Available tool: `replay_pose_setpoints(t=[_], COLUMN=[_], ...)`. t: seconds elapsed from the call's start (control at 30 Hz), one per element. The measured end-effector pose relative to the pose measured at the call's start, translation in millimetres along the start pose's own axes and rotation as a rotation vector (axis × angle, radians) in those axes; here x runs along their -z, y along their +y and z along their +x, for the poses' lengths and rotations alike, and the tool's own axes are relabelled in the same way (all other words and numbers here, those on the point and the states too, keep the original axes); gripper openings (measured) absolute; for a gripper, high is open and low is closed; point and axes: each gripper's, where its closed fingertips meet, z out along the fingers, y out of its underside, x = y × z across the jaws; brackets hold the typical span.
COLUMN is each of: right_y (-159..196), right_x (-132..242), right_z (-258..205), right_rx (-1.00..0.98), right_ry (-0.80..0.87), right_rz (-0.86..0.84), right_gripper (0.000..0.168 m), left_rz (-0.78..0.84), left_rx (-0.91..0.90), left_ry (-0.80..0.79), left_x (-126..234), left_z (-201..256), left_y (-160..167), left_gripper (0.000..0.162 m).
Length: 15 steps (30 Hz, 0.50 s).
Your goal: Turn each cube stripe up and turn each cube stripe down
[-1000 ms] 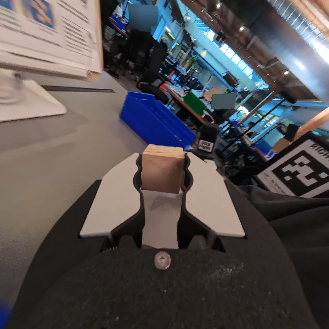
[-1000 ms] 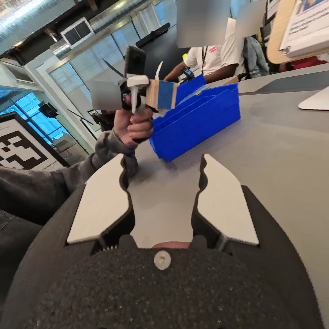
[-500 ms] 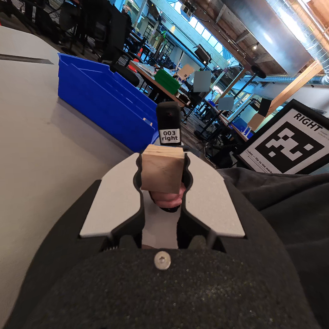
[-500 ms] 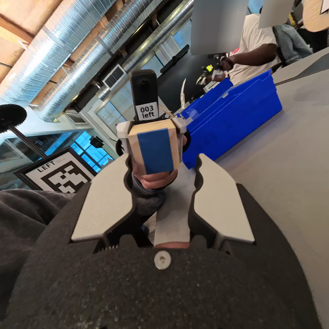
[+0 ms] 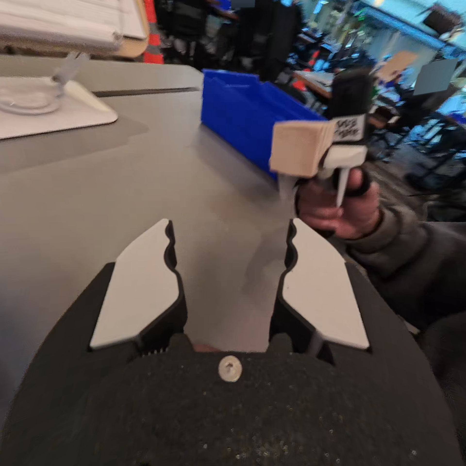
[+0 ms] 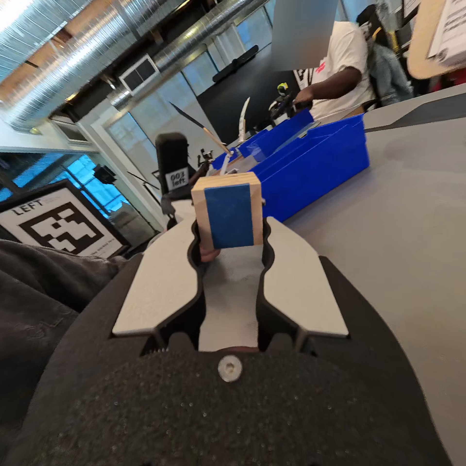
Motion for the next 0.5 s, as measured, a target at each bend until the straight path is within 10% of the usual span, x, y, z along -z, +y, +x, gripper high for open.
replay_pose_setpoints(t=[0.17,0.33,0.5], right_y=[-42.4,-136.1,-118.2], right_x=[31.4,147.4,239.9], right_z=[12.0,73.0,151.5], right_rx=[0.159,0.292,0.064], right_ry=[0.203,0.814,1.188], right_rz=[-0.004,-0.113,-0.493], right_gripper=[0.046,0.046,0.046], left_rz=[-0.109,-0.162,-0.17], left_rx=[0.002,0.002,0.004], left_ry=[0.009,0.059,0.051], left_x=[-11.1,-16.5,-15.3], left_z=[10.3,16.2,12.3], left_y=[38.1,48.5,47.9], left_gripper=[0.074,0.072,0.069])
